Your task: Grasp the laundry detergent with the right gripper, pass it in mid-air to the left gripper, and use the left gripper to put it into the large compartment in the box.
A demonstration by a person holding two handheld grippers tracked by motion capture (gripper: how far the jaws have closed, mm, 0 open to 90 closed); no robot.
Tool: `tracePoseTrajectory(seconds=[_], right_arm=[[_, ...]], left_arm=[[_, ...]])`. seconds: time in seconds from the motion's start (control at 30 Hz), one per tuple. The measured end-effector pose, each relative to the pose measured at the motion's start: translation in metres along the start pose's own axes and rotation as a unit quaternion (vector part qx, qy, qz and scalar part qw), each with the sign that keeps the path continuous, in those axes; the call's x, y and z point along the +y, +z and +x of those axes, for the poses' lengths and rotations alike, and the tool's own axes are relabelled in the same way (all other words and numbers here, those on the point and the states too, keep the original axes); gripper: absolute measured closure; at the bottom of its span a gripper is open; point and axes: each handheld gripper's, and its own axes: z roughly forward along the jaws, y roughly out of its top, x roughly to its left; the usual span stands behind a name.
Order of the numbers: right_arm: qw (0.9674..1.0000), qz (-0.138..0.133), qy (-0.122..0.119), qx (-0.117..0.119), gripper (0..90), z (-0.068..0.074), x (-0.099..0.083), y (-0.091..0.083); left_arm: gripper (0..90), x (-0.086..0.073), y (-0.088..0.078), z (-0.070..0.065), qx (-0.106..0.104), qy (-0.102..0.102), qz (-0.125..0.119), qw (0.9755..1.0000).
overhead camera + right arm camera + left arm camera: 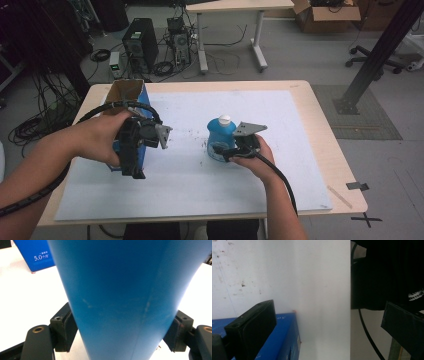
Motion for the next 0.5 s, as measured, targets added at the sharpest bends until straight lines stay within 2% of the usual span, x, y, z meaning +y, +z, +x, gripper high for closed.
tracePoseTrajectory(seconds=[0.37,0.5], right_arm=[[1.0,-0.002,-0.003,0.007,31.5,-0.0001,-0.0019,0.0015],[0.9998,-0.006,-0.013,0.014,38.1,0.001,-0.0018,0.0017]], left_arm=[[0.2,0.0039,0.0014,0.001,-0.001,0.003,0.001,1.0],[0.2,0.0042,0.0014,0.0013,-0.002,0.004,0.0,1.0]])
